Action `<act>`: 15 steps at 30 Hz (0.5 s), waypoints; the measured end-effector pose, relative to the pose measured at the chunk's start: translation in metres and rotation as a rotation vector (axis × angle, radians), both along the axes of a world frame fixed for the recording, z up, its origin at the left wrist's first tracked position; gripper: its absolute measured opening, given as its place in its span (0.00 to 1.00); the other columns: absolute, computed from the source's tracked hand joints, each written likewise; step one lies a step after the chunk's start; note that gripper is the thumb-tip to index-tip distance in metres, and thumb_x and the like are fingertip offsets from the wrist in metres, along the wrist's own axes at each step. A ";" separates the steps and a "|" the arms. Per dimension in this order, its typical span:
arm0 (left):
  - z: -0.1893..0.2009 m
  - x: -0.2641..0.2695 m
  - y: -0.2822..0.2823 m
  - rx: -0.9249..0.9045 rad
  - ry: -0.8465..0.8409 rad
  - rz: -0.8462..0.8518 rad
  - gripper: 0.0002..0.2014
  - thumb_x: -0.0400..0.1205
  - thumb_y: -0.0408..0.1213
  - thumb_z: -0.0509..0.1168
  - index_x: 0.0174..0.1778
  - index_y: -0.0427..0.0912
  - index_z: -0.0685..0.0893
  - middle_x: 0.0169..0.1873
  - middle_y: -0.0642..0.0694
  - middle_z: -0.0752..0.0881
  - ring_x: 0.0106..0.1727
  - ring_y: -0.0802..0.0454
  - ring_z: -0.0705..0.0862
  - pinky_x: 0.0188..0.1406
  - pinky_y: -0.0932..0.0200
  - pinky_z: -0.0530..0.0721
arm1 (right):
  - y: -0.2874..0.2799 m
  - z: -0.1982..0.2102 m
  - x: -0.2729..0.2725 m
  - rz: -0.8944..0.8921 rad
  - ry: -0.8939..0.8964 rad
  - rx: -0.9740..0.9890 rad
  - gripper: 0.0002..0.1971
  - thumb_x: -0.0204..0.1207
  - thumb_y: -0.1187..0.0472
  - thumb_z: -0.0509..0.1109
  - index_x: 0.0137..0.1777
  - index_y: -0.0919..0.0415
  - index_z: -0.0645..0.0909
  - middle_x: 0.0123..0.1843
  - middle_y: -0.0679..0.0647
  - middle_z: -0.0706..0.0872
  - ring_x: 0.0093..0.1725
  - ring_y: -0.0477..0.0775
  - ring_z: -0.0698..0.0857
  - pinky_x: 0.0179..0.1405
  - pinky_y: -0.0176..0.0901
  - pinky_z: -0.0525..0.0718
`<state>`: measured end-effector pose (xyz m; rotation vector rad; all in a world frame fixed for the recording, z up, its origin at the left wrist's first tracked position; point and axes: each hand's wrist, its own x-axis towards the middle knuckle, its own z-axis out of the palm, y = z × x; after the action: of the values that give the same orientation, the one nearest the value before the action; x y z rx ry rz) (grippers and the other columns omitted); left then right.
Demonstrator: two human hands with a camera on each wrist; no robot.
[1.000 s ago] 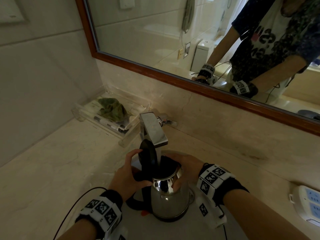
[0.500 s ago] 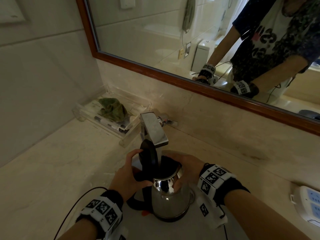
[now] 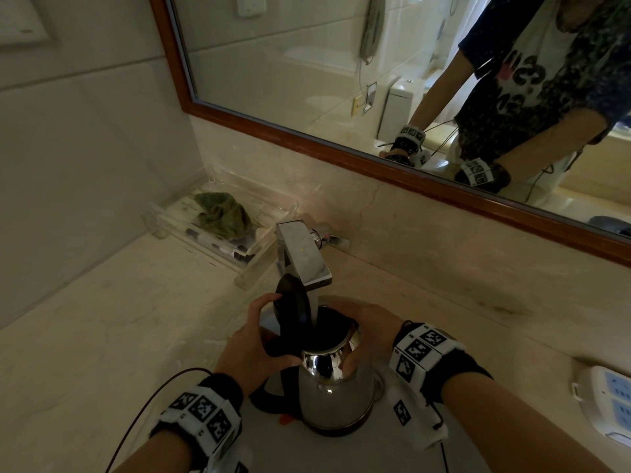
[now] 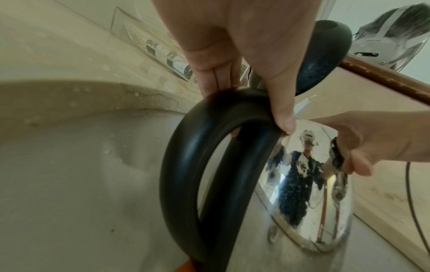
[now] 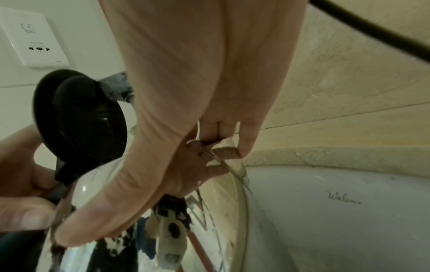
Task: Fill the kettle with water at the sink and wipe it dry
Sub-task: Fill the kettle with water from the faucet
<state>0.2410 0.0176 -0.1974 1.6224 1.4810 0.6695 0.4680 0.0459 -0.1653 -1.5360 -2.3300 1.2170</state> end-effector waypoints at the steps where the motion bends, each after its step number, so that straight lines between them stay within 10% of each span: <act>1: 0.000 0.000 0.000 0.002 0.002 -0.001 0.49 0.61 0.36 0.80 0.56 0.80 0.51 0.40 0.46 0.88 0.42 0.54 0.86 0.42 0.66 0.81 | 0.000 -0.001 0.000 -0.001 -0.001 0.001 0.51 0.52 0.59 0.85 0.74 0.36 0.63 0.65 0.27 0.67 0.67 0.33 0.66 0.65 0.33 0.65; 15: 0.001 0.002 -0.001 -0.013 0.006 0.008 0.50 0.62 0.36 0.80 0.65 0.67 0.51 0.43 0.44 0.88 0.47 0.50 0.86 0.49 0.60 0.82 | 0.000 -0.003 0.002 -0.007 -0.019 0.016 0.51 0.51 0.57 0.85 0.55 0.08 0.55 0.53 0.07 0.64 0.66 0.31 0.68 0.62 0.29 0.67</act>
<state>0.2430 0.0168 -0.1968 1.6110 1.4938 0.6589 0.4700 0.0461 -0.1680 -1.5555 -2.3382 1.1849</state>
